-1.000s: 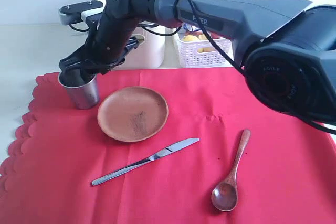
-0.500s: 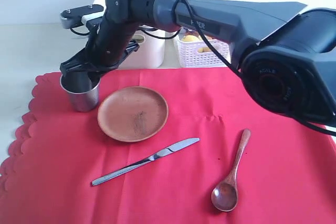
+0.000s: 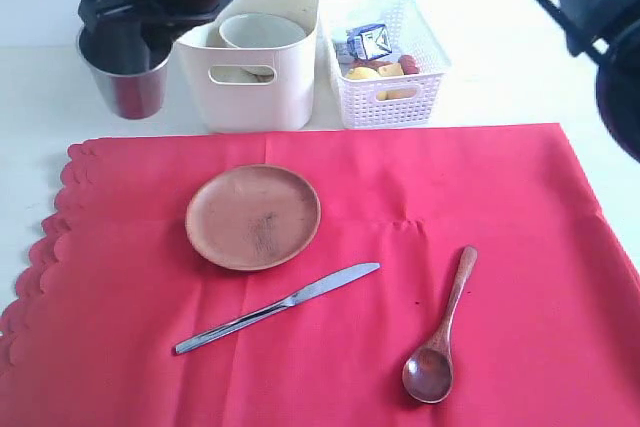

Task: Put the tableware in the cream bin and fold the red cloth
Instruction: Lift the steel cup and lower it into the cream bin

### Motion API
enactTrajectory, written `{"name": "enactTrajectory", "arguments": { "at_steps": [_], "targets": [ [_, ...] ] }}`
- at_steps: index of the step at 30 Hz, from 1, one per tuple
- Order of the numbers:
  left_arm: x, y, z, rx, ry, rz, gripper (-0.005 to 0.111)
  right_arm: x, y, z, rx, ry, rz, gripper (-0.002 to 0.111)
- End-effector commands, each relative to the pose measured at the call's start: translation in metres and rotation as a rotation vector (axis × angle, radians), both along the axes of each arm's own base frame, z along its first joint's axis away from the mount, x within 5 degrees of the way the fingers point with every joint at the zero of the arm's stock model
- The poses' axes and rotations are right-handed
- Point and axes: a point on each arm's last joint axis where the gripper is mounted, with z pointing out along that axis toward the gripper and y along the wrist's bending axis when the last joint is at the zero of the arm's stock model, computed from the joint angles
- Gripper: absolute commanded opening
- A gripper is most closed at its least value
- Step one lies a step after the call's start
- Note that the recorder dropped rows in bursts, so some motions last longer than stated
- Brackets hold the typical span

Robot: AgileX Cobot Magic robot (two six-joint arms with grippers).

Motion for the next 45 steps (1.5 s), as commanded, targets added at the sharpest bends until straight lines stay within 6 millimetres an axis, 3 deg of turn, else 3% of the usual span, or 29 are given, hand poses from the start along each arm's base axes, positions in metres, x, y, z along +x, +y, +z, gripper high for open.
{"name": "enactTrajectory", "arguments": {
  "at_steps": [1,5,8,23,30,45],
  "targets": [
    [0.0,0.0,0.0,-0.007,-0.007,0.0,0.0,-0.008,-0.013,0.04,-0.002,-0.108,0.004,0.0],
    [0.0,0.0,0.0,-0.007,-0.007,0.0,0.0,-0.011,-0.027,0.064,-0.045,-0.209,-0.022,0.0],
    [0.0,0.0,0.0,-0.007,-0.007,0.0,0.0,-0.005,-0.039,0.072,-0.098,-0.272,-0.084,0.0],
    [0.0,0.0,0.0,-0.007,-0.007,0.0,0.0,0.039,-0.089,0.075,-0.056,-0.284,-0.272,0.0],
    [0.0,0.0,0.0,-0.007,-0.007,0.0,0.0,0.054,-0.1,0.065,-0.049,-0.275,-0.316,0.0],
    [0.0,0.0,0.0,-0.007,-0.007,0.0,0.0,0.092,-0.111,0.013,-0.04,-0.211,-0.398,0.0]
  ]
}}
